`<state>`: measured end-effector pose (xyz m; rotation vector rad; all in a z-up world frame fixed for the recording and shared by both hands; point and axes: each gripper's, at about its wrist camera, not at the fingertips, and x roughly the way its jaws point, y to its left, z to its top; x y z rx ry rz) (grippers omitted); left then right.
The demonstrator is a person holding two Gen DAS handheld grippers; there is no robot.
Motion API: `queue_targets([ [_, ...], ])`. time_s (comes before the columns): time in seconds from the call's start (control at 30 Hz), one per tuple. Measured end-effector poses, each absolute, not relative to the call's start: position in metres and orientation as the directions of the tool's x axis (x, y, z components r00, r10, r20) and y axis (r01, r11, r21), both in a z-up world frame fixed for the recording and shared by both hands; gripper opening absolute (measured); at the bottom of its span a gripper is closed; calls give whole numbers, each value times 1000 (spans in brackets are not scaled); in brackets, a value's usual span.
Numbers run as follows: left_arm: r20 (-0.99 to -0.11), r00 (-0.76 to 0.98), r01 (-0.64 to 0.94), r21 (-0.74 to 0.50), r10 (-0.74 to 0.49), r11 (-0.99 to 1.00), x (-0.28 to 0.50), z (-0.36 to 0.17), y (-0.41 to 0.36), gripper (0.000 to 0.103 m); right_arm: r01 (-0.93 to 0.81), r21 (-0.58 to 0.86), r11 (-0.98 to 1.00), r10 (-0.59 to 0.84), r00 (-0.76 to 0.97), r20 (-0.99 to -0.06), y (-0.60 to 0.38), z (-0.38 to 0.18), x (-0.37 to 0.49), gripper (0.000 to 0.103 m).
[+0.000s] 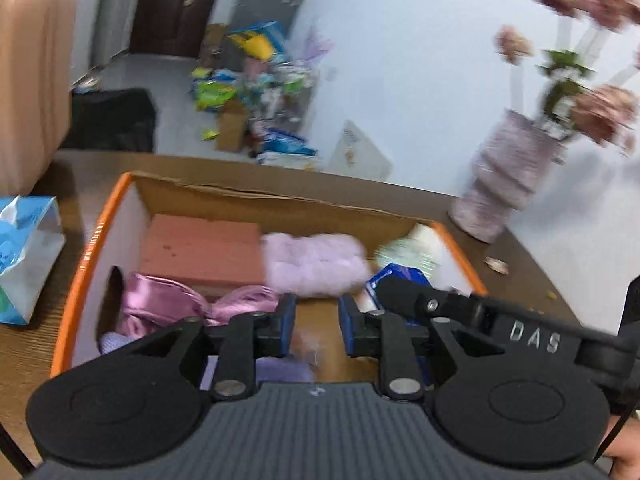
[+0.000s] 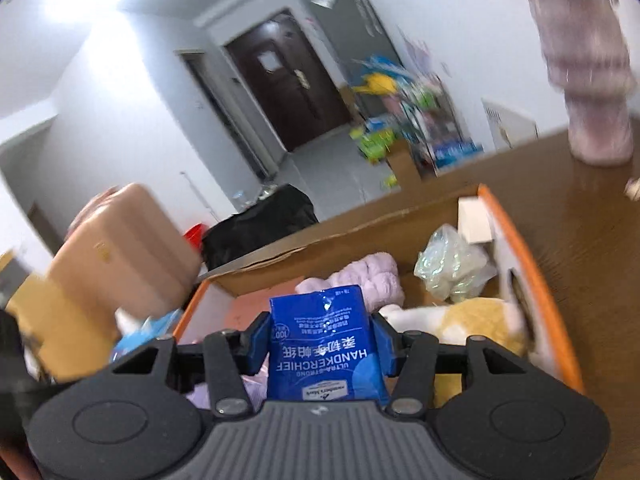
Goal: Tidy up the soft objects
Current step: 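Lower the candy and handkerchief pack into the box and open both grippers, then withdraw both grippers from the box toward the light-blue plush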
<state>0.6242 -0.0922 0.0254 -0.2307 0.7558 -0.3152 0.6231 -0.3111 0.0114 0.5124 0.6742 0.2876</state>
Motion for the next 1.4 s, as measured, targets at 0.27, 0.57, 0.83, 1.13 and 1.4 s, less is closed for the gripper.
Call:
queue_targets([
  [0.27,-587,716,253,-286,-378,924,617,36,-59,56,-126,501,856,411,754,-512,-291,3,645,70],
  [0.57,-545,778,262,-171,-313,950,563,87,-38,65,-155,423,893,377,769,-515,-301,52,603,70],
  [0.83,-473,859,205,-32,-195,978,460,135,20,84,-144,156,977,205,836,-509,-346,116,495,77],
  [1.13,-436,887,173,6,-153,985,365,154,51,89,-177,114,978,209,876,-435,-354,152,392,83],
  [1.4,-448,865,179,-145,-226,973,255,81,70,95,-306,80,949,311,853,-418,-316,101,281,83],
])
